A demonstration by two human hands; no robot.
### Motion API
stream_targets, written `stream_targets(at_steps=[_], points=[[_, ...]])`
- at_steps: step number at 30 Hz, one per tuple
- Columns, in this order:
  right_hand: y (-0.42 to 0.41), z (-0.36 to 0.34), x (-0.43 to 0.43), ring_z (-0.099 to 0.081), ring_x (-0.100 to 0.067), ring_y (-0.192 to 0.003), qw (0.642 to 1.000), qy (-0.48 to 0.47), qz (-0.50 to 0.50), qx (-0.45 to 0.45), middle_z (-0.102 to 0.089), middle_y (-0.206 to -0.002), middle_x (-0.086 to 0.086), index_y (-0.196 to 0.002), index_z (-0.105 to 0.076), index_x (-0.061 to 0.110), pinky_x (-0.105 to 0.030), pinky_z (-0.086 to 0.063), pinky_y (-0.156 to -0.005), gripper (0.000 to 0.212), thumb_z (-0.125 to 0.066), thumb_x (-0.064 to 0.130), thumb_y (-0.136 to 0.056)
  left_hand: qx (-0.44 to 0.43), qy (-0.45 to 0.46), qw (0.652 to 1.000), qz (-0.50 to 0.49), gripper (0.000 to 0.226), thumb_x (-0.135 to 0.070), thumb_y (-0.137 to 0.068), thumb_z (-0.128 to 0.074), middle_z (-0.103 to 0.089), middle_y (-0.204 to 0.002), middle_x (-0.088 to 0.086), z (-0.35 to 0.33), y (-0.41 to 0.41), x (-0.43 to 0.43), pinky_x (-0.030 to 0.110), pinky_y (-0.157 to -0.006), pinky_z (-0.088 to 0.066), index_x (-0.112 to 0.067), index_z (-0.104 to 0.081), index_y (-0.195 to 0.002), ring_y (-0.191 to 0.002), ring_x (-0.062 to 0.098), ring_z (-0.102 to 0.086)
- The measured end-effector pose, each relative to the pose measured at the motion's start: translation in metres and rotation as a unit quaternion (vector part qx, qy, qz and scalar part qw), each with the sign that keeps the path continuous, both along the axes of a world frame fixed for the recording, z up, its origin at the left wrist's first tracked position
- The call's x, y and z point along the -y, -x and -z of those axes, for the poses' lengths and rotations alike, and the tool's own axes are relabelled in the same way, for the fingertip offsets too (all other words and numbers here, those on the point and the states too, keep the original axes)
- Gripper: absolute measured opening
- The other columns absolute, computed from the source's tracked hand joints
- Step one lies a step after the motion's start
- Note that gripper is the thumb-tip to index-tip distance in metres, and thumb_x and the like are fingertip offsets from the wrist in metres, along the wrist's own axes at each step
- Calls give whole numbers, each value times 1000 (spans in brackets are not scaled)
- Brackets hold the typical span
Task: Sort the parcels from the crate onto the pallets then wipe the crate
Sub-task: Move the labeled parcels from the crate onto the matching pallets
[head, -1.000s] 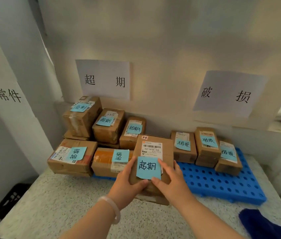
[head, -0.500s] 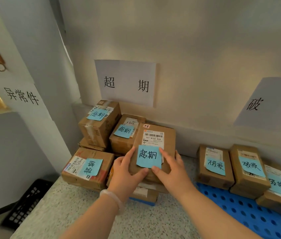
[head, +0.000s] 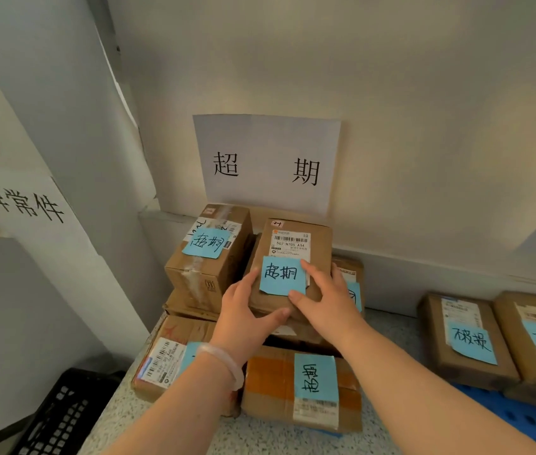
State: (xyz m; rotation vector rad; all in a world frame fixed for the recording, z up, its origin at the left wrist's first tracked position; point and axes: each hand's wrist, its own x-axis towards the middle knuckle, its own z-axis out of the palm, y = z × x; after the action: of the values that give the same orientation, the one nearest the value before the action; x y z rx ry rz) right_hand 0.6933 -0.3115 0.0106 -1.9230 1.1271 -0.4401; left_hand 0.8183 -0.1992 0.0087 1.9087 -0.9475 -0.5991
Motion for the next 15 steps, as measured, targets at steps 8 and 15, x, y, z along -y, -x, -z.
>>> stream_targets(at_steps=[8,15], points=[[-5,-7,1,3,-20,-151,999,20,-31,-31,15,-161,14,-148,-20,52,-47,-18,-120,71,-61,51,-90,29,27,999,-24,80,-44,-84,-71,-26,-153,-5,5,-6,7,22,-102,-31,-37,-25,-150,-137,11,-29],[24,9,-35,8,-11,-149,983,153,-77,-72,21,-157,24,-148,-21,51,-40,-23,-117,65,-53,54,-92,63,33,997,-18,70,-45,-92,-59,-3,-163,-8,14,6,-5,32,-115,-15,-41,-21,-151,-149,13,-3]])
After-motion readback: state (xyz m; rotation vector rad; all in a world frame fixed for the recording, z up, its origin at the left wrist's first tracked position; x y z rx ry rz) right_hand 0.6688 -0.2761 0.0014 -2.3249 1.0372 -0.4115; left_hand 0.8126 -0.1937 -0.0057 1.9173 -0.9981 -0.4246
